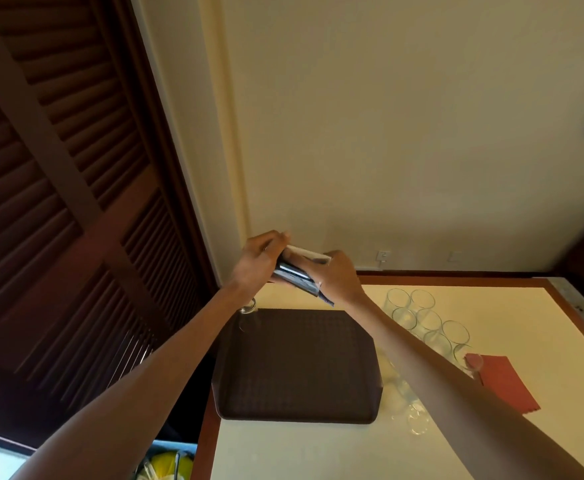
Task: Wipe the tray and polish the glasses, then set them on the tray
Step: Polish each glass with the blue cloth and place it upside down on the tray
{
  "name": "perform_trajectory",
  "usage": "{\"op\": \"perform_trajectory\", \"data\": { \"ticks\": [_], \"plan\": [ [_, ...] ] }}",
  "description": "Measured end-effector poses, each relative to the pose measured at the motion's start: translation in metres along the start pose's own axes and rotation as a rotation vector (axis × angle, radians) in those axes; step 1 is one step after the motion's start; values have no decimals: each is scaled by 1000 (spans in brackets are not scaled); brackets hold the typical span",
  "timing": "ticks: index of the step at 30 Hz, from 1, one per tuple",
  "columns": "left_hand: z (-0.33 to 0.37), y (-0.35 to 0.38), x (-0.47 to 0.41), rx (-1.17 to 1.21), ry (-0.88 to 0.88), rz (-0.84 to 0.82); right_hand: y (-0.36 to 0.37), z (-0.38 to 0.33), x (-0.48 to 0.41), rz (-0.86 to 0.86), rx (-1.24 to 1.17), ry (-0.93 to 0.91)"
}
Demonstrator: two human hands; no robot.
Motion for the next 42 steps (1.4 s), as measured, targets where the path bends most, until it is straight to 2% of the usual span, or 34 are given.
{"op": "perform_trajectory", "data": {
  "ticks": [2,3,4,5,7,8,9,11,14,19,23,28,31,35,39,42],
  "plan": [
    [1,-1,0,-32,62,-3,9,-1,8,-223,-221,210],
    [0,-1,1,-27,63,-15,9,-2,10,-252,-229,227],
    [-2,-1,1,8,29,-34,6,-3,8,-212,-179,181],
    [-6,1,2,68,-37,-57,0,-2,4,-102,-37,76],
    [-14,5,4,166,-210,-113,-12,-6,-2,176,355,-184],
    [-18,7,6,178,-288,-146,-15,-9,-2,263,491,-274],
    [-21,9,8,167,-348,-175,-16,-11,-1,290,552,-333],
    [-25,9,9,134,-401,-199,-15,-9,0,279,553,-339],
    [-34,3,6,125,-372,-151,-5,10,-2,185,455,-200],
    [-49,-5,2,214,-306,-73,18,36,3,-202,-59,282],
    [-62,-12,4,283,-297,5,29,49,7,-352,-189,347],
    [-78,-26,-1,345,-278,78,31,70,2,-347,-19,258],
    [-90,-36,-6,352,-272,124,32,87,5,-377,-32,225],
    [-120,-47,-14,281,-276,178,46,146,11,-316,-208,408],
    [-161,-42,-28,-79,-258,152,64,194,16,-194,-380,646],
    [-193,-29,-40,-313,-219,70,74,217,18,-154,-451,774]
  ]
}}
Point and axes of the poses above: each hand's wrist, its own x-axis away from the middle knuckle, its own y-axis out of the palm, z = x × y, the point moved 5 cm from there along -x, towards the middle knuckle, and after that the axes turned 5 degrees about y, right-handed, at the moved point
